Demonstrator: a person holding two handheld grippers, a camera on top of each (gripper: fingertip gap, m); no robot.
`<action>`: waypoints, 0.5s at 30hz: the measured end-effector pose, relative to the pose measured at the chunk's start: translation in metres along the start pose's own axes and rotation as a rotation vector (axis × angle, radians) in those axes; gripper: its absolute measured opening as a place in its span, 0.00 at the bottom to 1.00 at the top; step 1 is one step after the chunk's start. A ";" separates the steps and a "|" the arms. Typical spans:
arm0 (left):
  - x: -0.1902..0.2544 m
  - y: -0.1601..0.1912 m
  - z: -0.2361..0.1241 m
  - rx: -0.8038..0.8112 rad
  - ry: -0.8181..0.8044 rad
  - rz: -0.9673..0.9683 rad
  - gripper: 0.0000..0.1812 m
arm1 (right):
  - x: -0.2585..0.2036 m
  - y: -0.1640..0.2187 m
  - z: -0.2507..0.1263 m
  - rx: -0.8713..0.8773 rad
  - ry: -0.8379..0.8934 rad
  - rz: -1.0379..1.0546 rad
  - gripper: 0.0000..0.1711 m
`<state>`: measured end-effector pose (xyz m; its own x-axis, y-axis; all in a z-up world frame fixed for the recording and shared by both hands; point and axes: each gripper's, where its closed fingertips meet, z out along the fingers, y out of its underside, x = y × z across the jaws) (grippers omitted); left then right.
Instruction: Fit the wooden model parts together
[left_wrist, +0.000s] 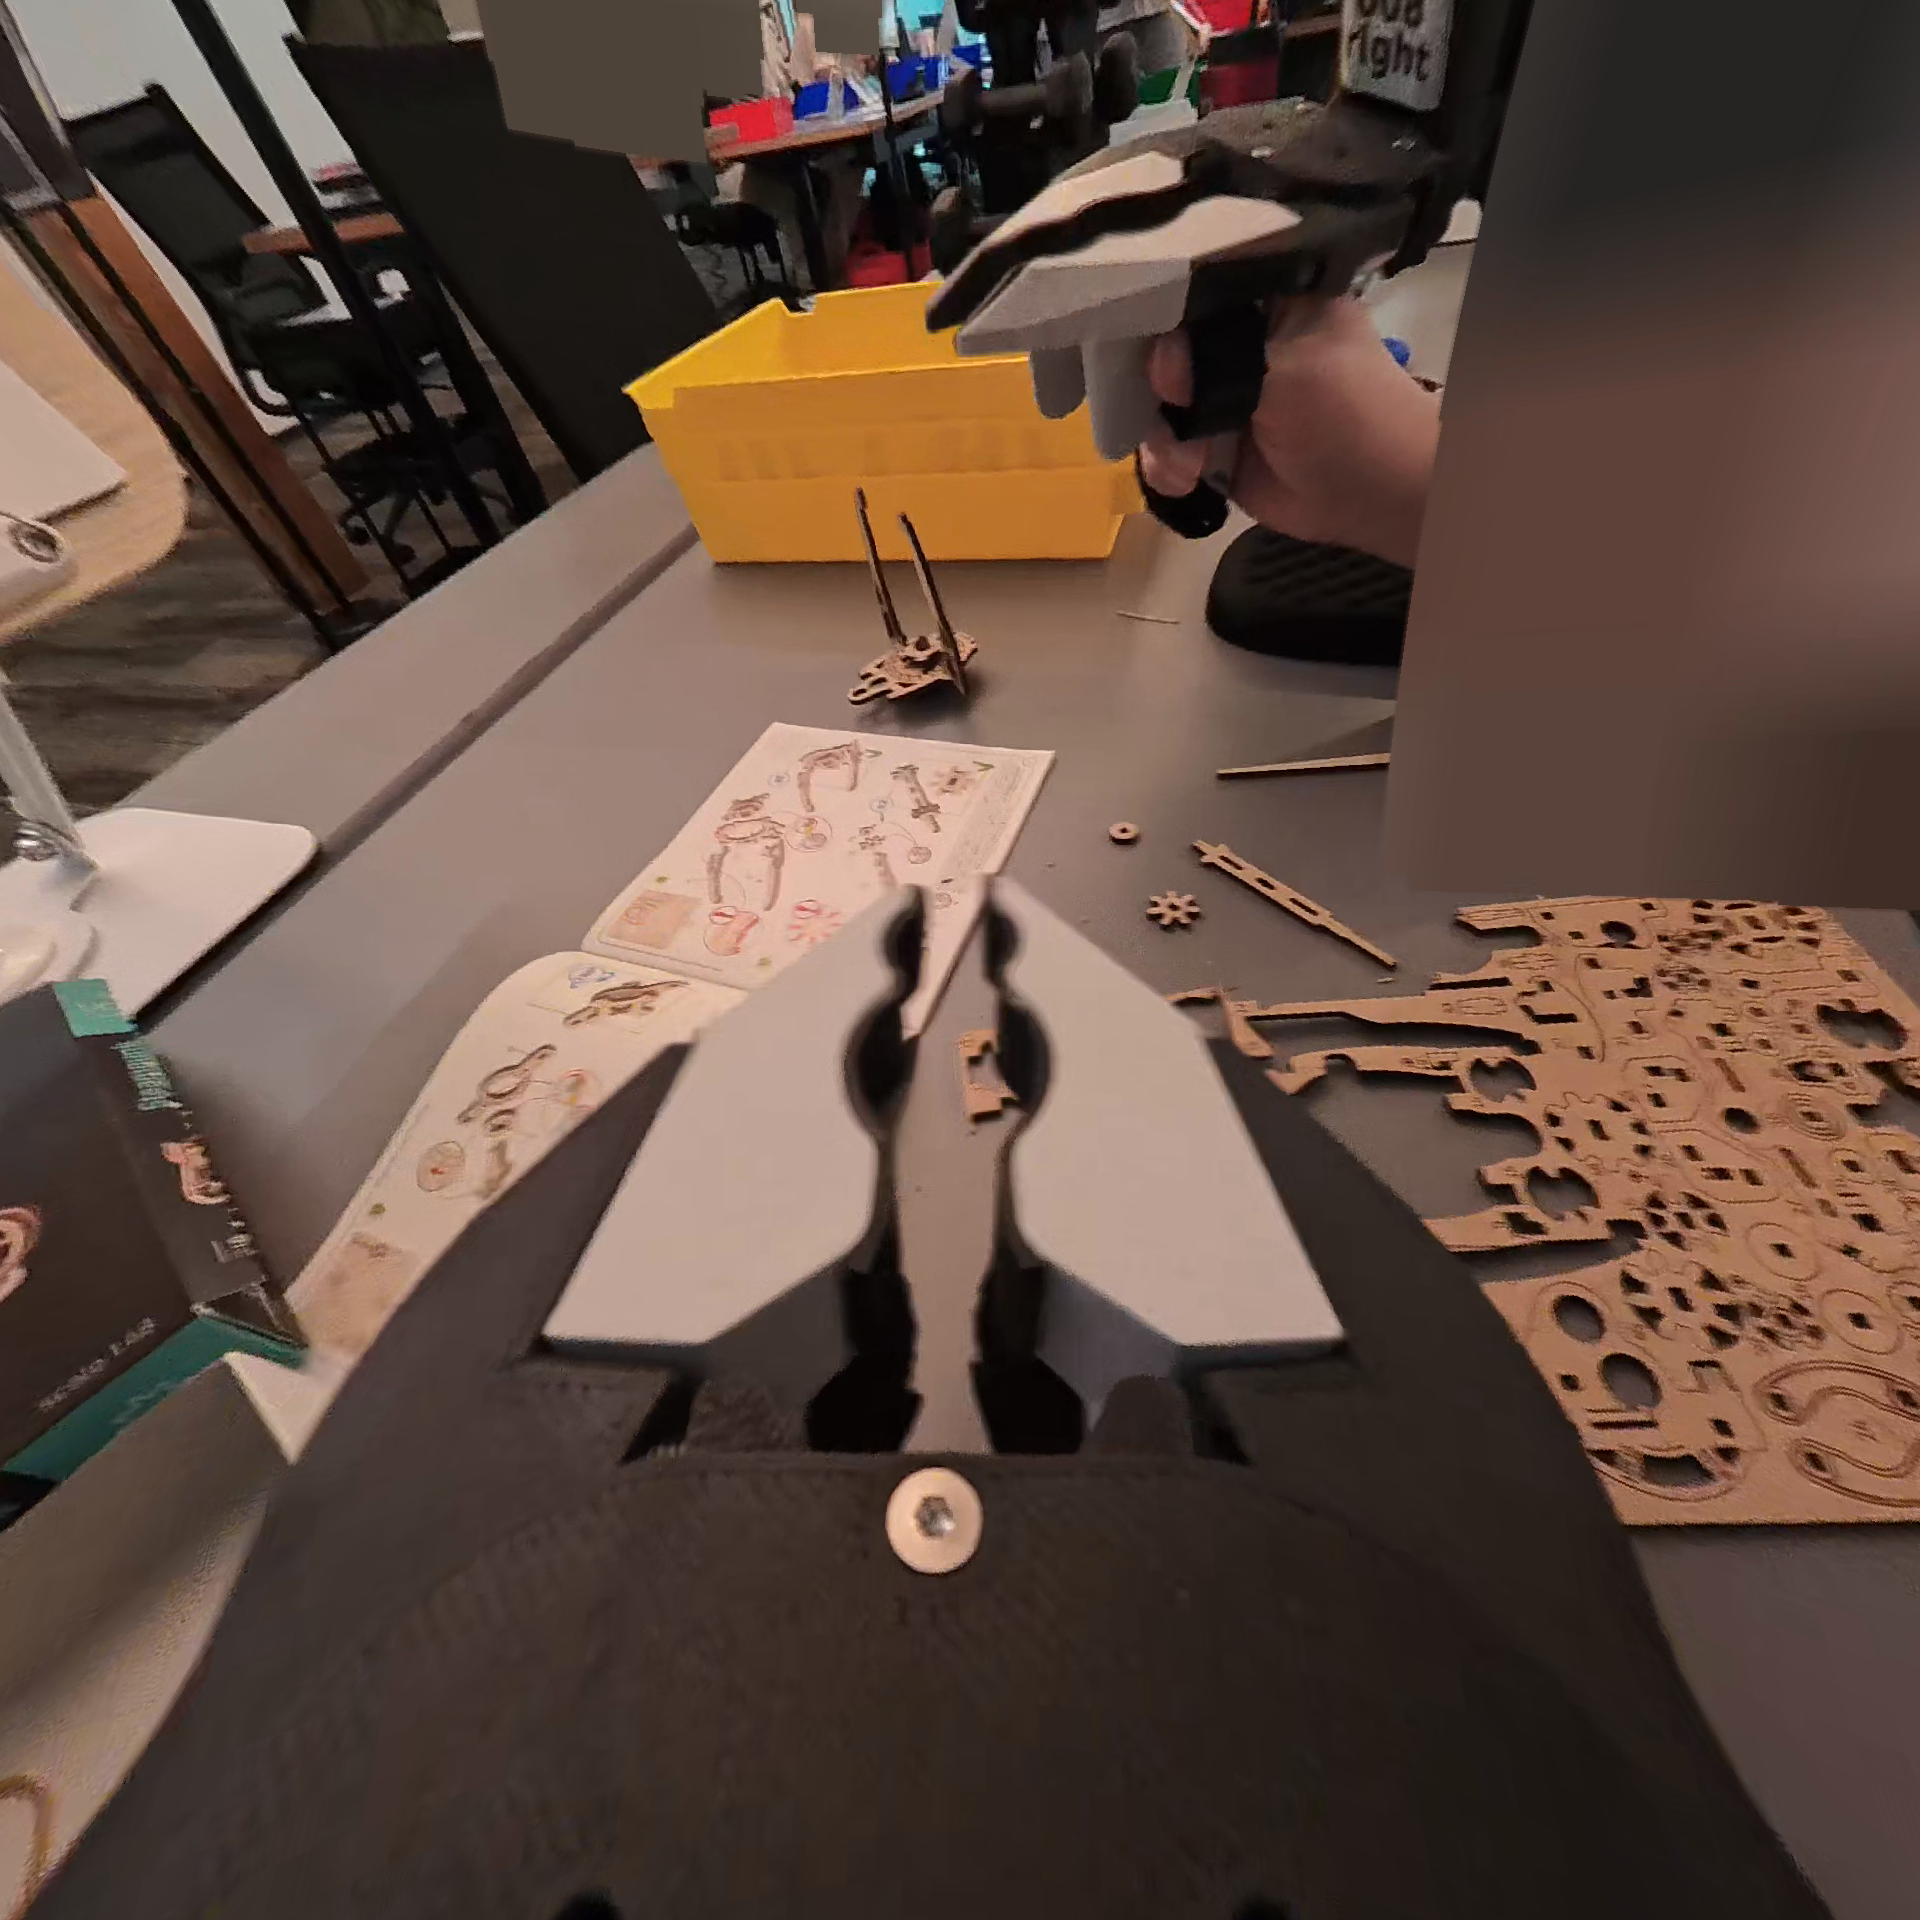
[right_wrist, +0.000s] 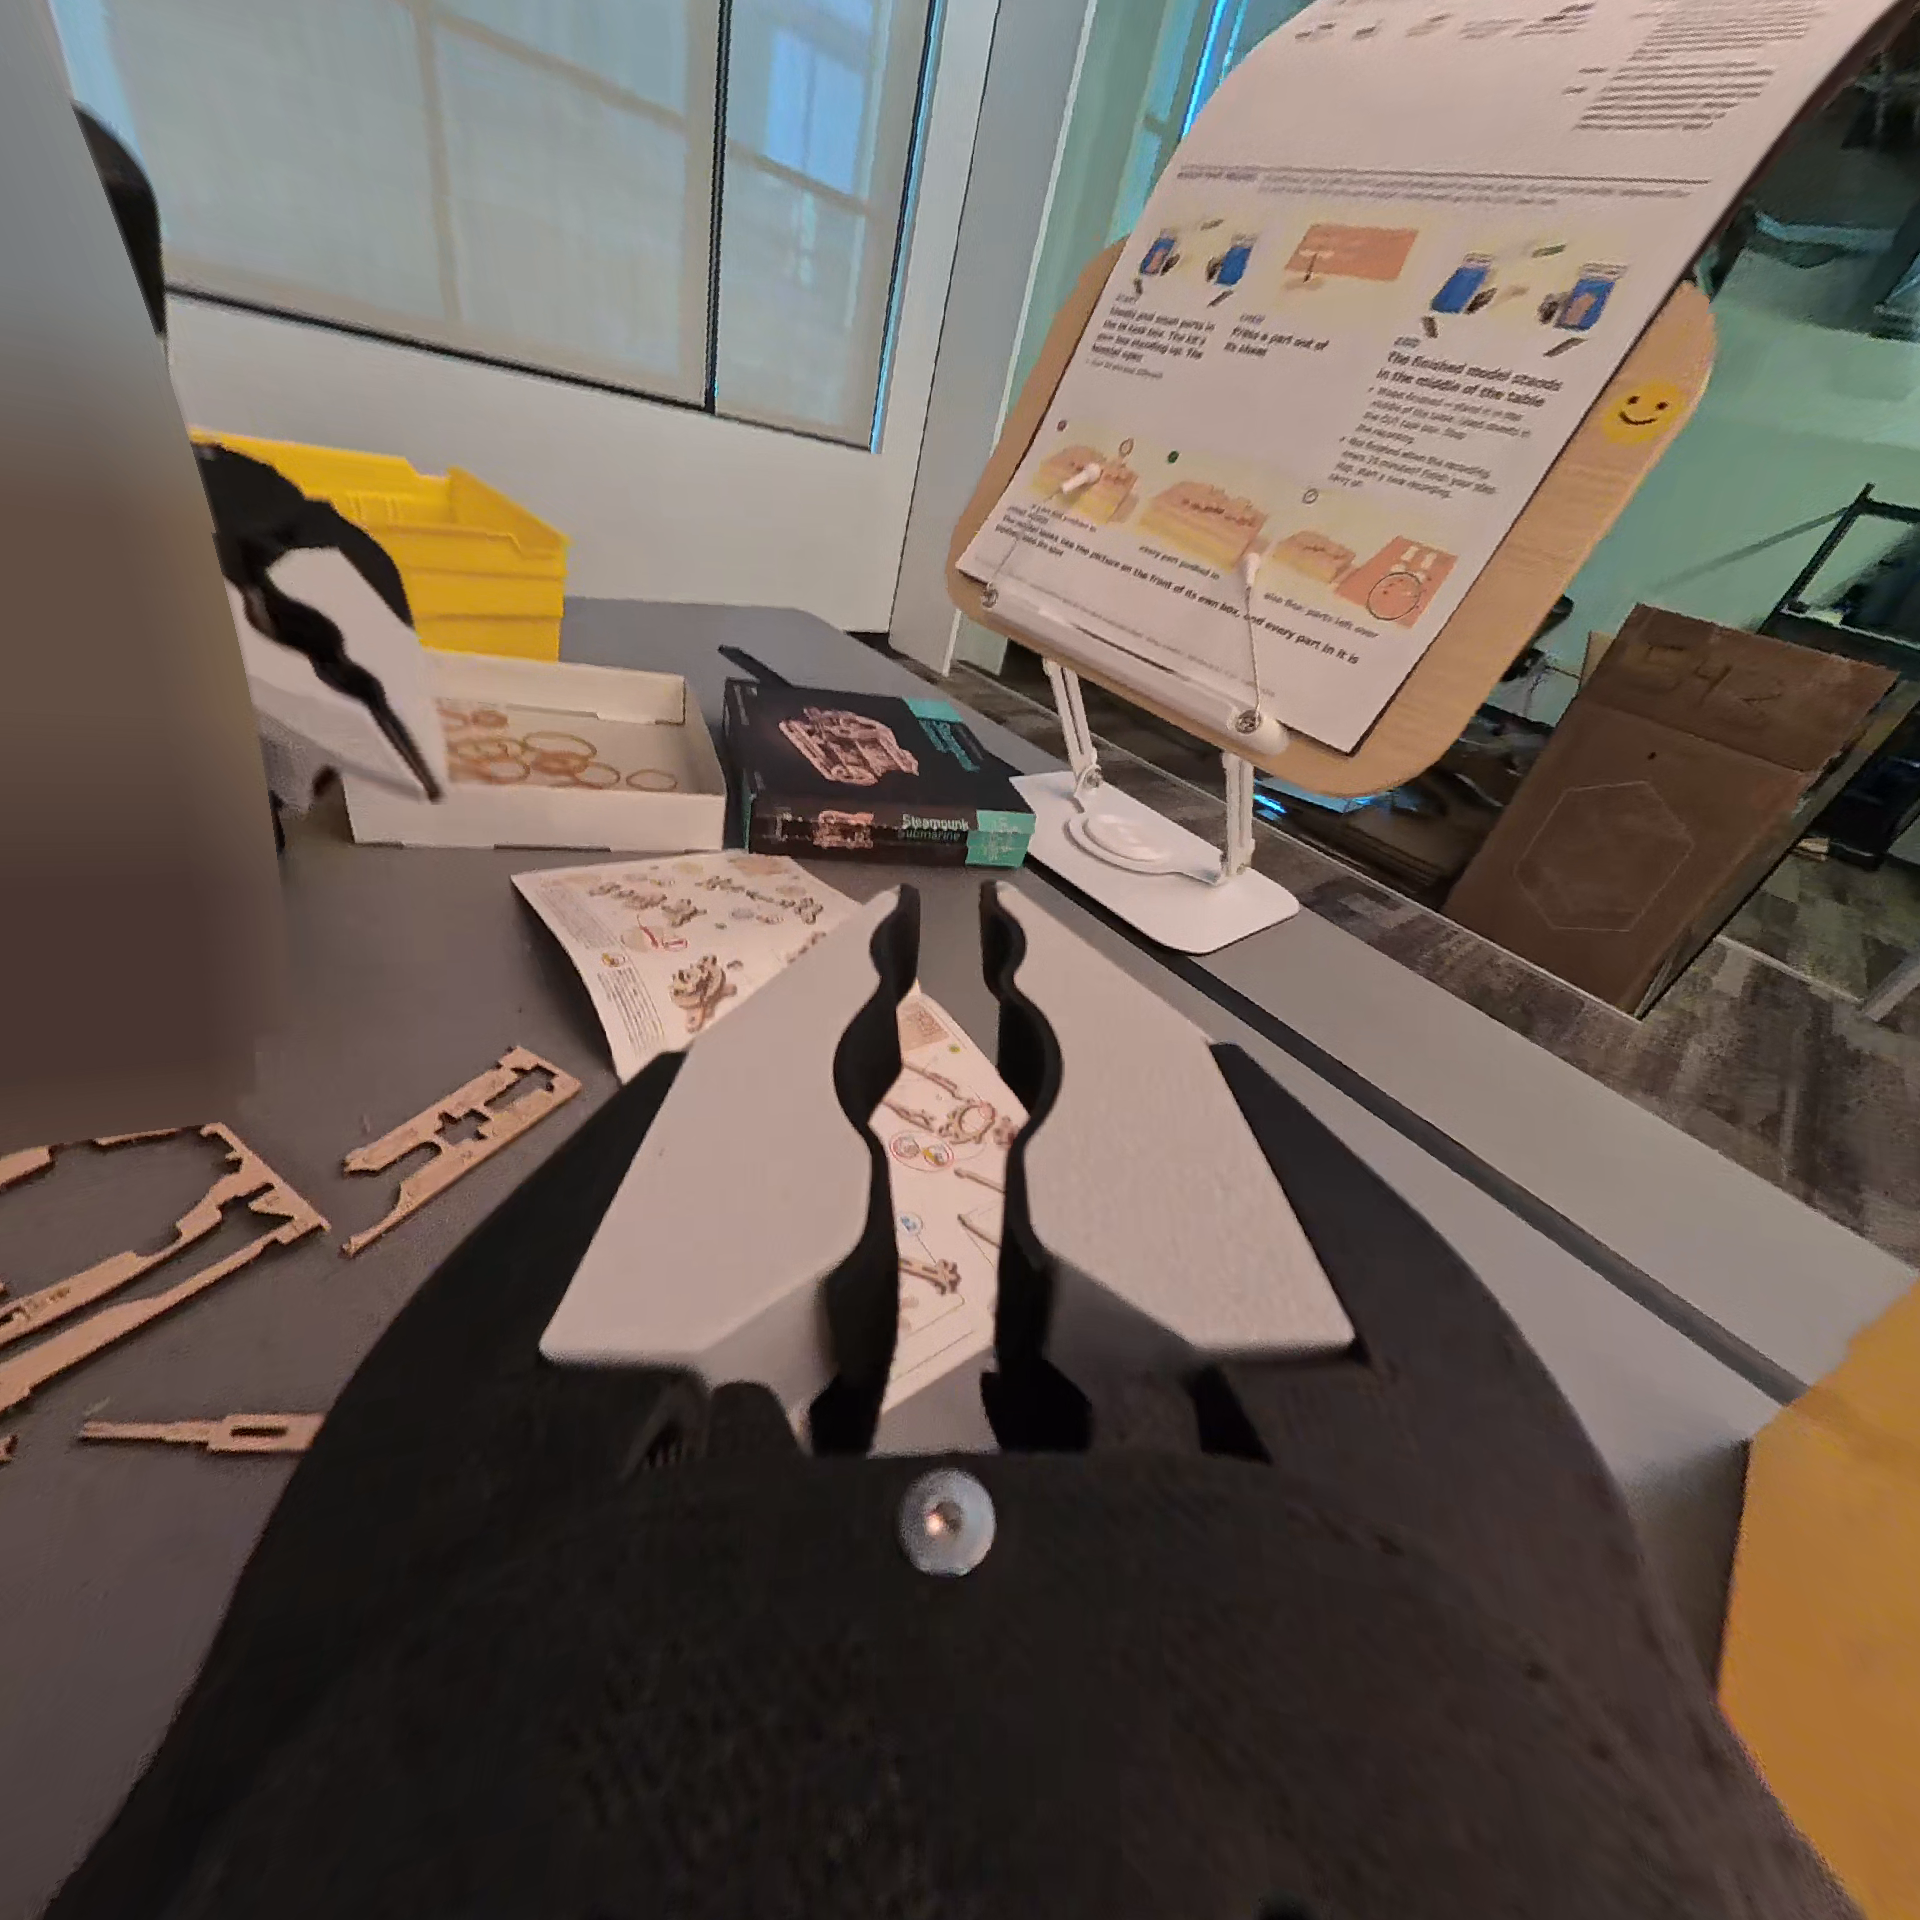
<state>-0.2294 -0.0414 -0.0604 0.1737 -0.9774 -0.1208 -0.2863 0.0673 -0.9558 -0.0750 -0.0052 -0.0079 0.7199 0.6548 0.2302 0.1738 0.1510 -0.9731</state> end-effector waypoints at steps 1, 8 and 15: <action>0.004 -0.003 -0.002 0.015 0.033 -0.029 0.00 | -0.002 0.001 0.001 -0.018 0.000 -0.031 0.06; -0.011 -0.018 -0.019 0.112 0.012 -0.144 0.00 | -0.012 0.016 0.004 -0.140 0.010 -0.241 0.06; -0.014 -0.010 -0.013 0.066 -0.018 -0.135 0.12 | -0.019 0.030 0.008 -0.217 -0.021 -0.315 0.04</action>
<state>-0.2409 -0.0314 -0.0463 0.2235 -0.9747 0.0061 -0.1963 -0.0512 -0.9792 -0.0889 -0.0077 -0.0419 0.5949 0.6168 0.5154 0.5240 0.1885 -0.8306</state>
